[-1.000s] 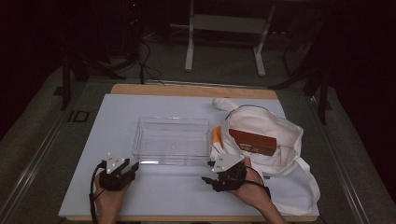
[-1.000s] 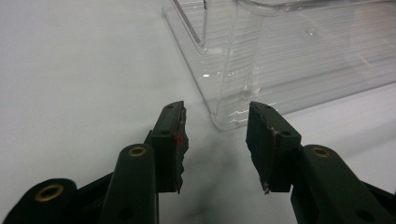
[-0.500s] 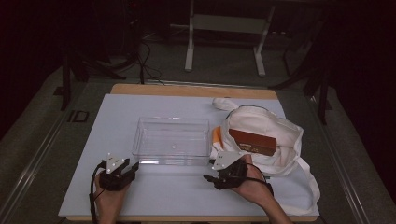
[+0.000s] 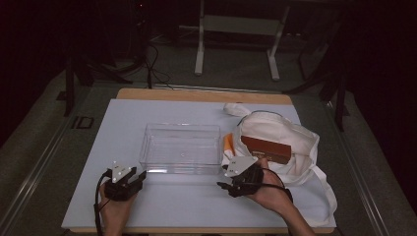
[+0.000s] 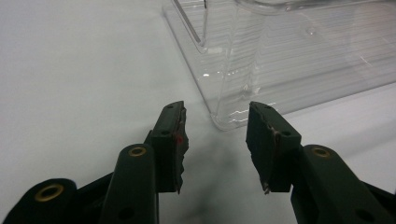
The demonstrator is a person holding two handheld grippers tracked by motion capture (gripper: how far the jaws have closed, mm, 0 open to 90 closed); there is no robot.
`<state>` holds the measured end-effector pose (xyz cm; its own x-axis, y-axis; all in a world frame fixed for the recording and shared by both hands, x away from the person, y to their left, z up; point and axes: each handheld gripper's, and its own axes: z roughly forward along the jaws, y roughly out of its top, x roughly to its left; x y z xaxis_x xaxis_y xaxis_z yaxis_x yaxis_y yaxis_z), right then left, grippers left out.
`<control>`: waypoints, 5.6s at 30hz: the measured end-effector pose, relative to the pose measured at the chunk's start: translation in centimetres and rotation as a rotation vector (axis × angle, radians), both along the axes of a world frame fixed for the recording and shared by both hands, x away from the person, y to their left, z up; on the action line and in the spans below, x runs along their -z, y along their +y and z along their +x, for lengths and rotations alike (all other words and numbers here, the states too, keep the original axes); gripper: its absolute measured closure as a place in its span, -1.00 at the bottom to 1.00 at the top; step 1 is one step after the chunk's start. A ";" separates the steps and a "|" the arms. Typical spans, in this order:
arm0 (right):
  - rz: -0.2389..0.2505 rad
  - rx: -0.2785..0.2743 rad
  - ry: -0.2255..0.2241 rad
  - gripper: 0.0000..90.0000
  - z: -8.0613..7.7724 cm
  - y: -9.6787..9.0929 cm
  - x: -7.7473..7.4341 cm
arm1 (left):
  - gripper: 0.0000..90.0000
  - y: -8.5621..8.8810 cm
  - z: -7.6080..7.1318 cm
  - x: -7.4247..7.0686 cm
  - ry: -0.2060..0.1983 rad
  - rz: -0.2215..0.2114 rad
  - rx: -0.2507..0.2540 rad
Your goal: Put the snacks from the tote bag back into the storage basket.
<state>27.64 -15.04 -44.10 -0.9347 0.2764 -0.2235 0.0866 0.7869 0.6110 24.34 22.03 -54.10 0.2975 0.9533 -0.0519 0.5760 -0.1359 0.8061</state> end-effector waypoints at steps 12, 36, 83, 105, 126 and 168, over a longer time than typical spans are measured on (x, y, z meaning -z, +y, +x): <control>-0.043 -0.008 -0.019 0.00 0.4 -0.3 -1.3 | 0.28 0.0 0.0 0.0 0.000 0.000 0.000; -0.075 0.025 -0.030 0.00 2.7 -2.1 -3.7 | 0.27 0.0 0.0 0.0 0.000 0.002 -0.002; -0.036 0.159 -0.057 -0.07 6.5 -6.4 -6.1 | 0.26 -0.1 0.0 0.0 0.004 0.008 -0.002; -0.107 0.236 -0.053 -0.11 8.1 -8.9 -5.7 | 0.26 -0.1 0.1 0.0 0.007 0.009 -0.003; -0.183 0.290 0.005 -0.16 10.0 -10.5 -4.1 | 0.26 -0.1 0.1 0.0 0.008 0.010 -0.001; -0.264 0.372 0.216 -0.33 13.1 -14.2 0.0 | 0.25 -0.1 0.1 0.0 0.008 0.012 -0.002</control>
<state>40.70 -29.24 -44.13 -0.8162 0.5597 -0.1429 0.4931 0.8039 0.3325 24.41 21.96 -54.13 0.2955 0.9544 -0.0429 0.5824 -0.1444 0.8000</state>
